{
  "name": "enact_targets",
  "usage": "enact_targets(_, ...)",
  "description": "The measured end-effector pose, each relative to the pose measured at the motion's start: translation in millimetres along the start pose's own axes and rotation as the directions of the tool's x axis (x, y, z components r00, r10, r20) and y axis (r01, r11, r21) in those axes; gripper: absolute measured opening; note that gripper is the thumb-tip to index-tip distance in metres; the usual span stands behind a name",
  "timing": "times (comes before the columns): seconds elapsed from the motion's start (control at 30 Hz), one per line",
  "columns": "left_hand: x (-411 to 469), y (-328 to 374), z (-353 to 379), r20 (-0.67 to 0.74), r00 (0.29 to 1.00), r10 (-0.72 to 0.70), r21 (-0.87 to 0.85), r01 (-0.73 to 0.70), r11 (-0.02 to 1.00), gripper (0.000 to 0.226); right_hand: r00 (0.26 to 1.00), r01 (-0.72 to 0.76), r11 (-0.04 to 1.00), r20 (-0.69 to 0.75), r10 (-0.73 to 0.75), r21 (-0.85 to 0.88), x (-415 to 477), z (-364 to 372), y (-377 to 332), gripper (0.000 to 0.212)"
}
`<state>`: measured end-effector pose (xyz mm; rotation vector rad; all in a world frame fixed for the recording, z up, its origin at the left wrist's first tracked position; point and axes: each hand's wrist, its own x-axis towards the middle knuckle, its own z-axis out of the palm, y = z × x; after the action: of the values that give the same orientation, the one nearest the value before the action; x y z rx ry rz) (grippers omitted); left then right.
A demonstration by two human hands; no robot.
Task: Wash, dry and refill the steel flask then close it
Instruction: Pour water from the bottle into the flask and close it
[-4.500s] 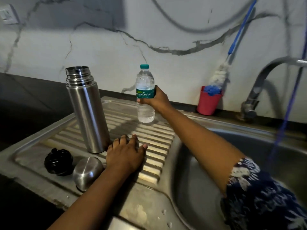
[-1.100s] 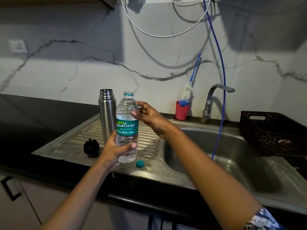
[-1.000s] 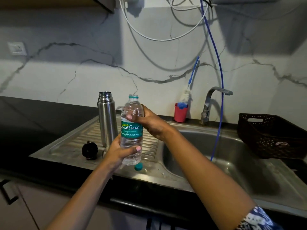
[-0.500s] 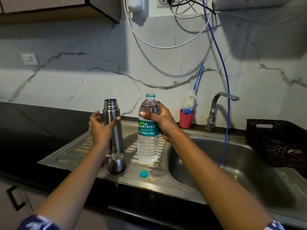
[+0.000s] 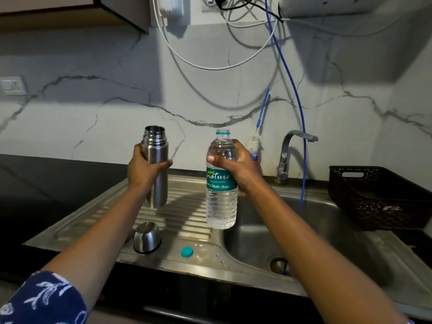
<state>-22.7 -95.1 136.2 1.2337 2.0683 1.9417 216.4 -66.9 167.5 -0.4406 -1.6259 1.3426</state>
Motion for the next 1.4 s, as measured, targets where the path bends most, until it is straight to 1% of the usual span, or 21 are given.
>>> enact_targets(0.1,-15,42,23,0.069,0.991,0.116,-0.049,-0.113,0.992,0.074,0.996,0.055,0.997,-0.072,-0.058,-0.054,-2,-25,-19,0.036)
enact_targets(0.17,-33,64,45,0.125,0.982,0.142,-0.115,-0.127,0.985,0.073,0.989,0.078,0.991,-0.119,-0.091,-0.106,-3,-46,-30,0.037)
enact_targets(0.3,-73,72,105,0.251,0.961,0.115,-0.224,-0.058,0.973,0.069,0.973,0.091,0.977,-0.193,-0.129,-0.194,-8,-90,-46,0.038)
enact_targets(0.4,-104,59,154,0.343,0.936,0.079,-0.266,0.015,0.964,0.071,0.974,0.049,0.937,-0.19,-0.122,-0.347,-16,-124,-46,0.043)
enact_targets(0.47,-122,48,180,0.385,0.921,0.054,-0.262,0.053,0.964,0.071,0.976,0.008,0.886,-0.189,-0.108,-0.463,-19,-144,-41,0.047)
enact_targets(0.57,-142,35,212,0.435,0.899,0.058,-0.265,0.066,0.962,0.073,0.981,-0.047,0.777,-0.174,-0.082,-0.628,-22,-171,-32,0.052)
enact_targets(0.67,-153,27,228,0.486,0.873,0.054,-0.227,0.066,0.972,0.075,0.993,-0.071,0.654,-0.116,-0.024,-0.753,-23,-191,-18,0.062)
enact_targets(0.8,-157,12,237,0.545,0.837,0.055,-0.169,0.046,0.985,0.076,0.998,-0.009,0.384,0.015,0.06,-0.923,-20,-207,-3,0.07)
enact_targets(0.87,-156,6,238,0.555,0.83,0.046,-0.153,0.048,0.987,0.077,0.991,0.052,0.258,0.082,0.108,-0.965,-17,-211,3,0.071)
enact_targets(1.0,-153,2,241,0.563,0.825,0.054,-0.135,0.027,0.991,0.078,0.97,0.126,0.016,0.126,0.208,-0.992,-7,-217,14,0.077)
enact_targets(1.2,-154,0,244,0.575,0.816,0.06,-0.131,0.019,0.991,0.076,0.953,0.222,-0.188,0.172,0.251,-0.957,1,-214,10,0.079)
enact_targets(1.33,-153,-2,244,0.571,0.819,0.065,-0.115,0.002,0.993,0.082,0.946,0.265,-0.282,0.193,0.26,-0.922,4,-214,7,0.079)
enact_targets(1.4,-154,-2,243,0.572,0.818,0.064,-0.114,0.002,0.993,0.082,0.946,0.27,-0.307,0.193,0.26,-0.913,7,-216,6,0.08)
